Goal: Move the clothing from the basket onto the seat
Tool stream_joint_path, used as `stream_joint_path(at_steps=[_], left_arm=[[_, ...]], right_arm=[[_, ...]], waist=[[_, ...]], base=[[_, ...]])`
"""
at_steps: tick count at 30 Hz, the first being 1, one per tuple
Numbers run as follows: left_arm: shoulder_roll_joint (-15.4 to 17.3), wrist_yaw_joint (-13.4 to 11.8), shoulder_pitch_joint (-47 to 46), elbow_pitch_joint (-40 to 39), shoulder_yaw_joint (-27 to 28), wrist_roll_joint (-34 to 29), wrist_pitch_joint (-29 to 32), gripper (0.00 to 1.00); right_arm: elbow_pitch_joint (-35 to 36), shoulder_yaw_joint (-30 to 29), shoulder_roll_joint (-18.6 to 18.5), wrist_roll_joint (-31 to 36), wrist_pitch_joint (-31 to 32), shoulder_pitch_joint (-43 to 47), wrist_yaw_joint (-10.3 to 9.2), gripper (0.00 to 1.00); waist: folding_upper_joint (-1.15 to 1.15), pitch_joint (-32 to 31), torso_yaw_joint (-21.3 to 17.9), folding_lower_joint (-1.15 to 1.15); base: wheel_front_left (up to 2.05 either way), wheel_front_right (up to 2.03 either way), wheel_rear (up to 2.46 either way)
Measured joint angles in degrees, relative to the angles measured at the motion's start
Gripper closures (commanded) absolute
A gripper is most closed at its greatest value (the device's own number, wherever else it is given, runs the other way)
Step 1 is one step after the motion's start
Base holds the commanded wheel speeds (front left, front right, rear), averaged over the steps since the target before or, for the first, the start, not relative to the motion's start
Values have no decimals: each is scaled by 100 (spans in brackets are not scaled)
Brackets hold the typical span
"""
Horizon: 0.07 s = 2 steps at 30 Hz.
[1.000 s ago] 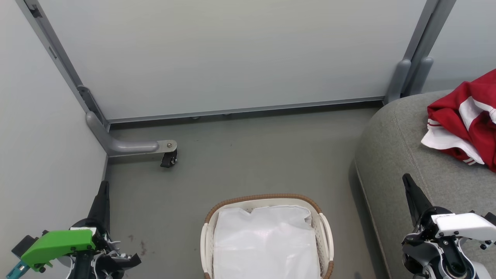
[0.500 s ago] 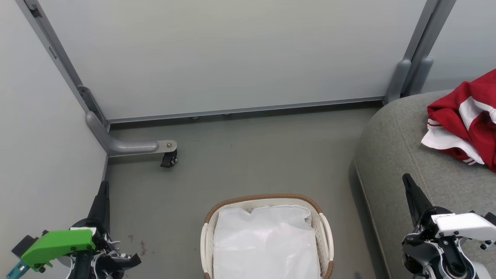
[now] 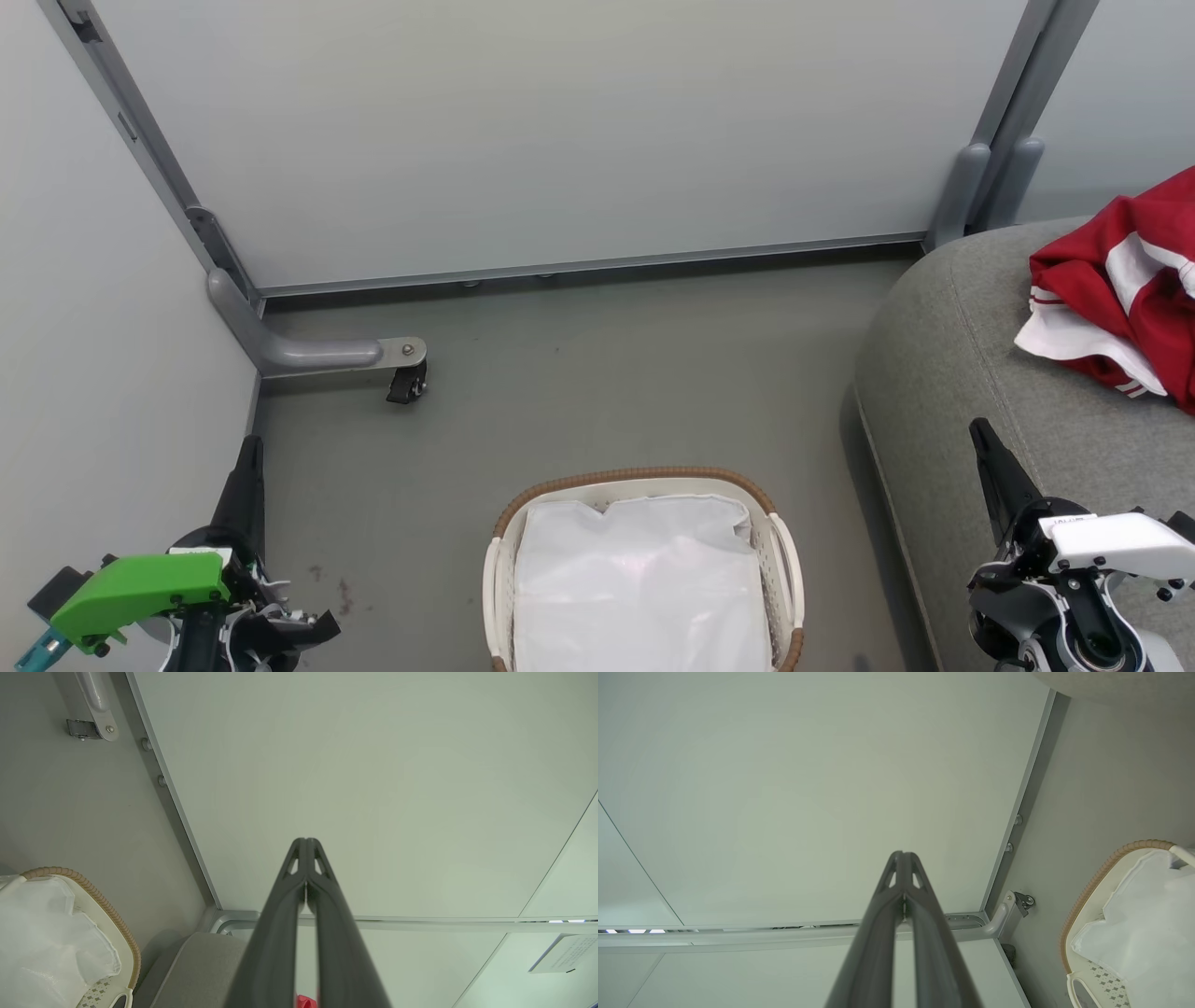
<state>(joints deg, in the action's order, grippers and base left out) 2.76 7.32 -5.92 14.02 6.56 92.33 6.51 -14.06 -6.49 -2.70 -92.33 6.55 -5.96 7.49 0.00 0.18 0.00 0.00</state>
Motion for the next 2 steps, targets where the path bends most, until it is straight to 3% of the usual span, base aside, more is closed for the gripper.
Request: stream_joint_path(at_steps=[2], left_arm=[[0,0,0,0,0,0,0,100]], right_arm=[[0,0,0,0,0,0,0,100]], waist=[[0,0,0,0]], base=[[0,0,0]])
